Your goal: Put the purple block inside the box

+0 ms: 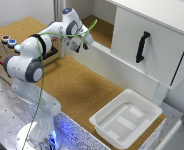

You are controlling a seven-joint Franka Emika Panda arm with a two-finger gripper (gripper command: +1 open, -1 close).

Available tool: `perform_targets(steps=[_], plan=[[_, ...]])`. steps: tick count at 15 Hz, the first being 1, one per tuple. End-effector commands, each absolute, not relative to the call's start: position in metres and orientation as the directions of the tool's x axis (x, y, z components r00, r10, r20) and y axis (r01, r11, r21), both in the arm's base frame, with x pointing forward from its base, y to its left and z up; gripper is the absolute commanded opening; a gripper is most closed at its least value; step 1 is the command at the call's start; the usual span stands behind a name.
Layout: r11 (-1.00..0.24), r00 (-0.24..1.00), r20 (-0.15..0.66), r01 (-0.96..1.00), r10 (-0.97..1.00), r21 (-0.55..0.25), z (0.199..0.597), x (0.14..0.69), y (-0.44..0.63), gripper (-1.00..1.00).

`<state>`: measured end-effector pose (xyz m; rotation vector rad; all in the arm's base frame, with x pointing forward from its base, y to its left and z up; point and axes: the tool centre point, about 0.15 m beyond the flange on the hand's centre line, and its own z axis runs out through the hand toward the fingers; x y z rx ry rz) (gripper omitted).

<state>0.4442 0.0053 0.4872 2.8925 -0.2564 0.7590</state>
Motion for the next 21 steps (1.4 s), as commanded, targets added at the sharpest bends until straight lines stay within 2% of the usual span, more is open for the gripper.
perform_targets(steps=[1, 5, 6, 9, 12, 15, 19, 21], plan=[[-0.975, 0.814, 0.548, -0.222, -0.193, -0.013, 0.453, 0.424, -0.097, -1.00], [-0.872, 0.754, 0.477, -0.485, -0.452, -0.059, 0.423, 0.441, -0.201, -1.00], [-0.839, 0.737, 0.452, -0.542, -0.503, -0.049, 0.418, 0.445, -0.228, -1.00], [-0.756, 0.682, 0.449, -0.654, -0.578, 0.021, 0.421, 0.445, -0.287, -1.00], [-0.641, 0.607, 0.416, -0.764, -0.677, 0.073, 0.408, 0.422, -0.339, -1.00], [-0.533, 0.531, 0.345, -0.840, -0.774, 0.098, 0.373, 0.380, -0.370, -1.00], [-0.412, 0.414, 0.277, -0.909, -0.867, 0.067, 0.329, 0.342, -0.394, -1.00], [-0.369, 0.364, 0.278, -0.929, -0.889, 0.037, 0.315, 0.342, -0.408, -1.00]])
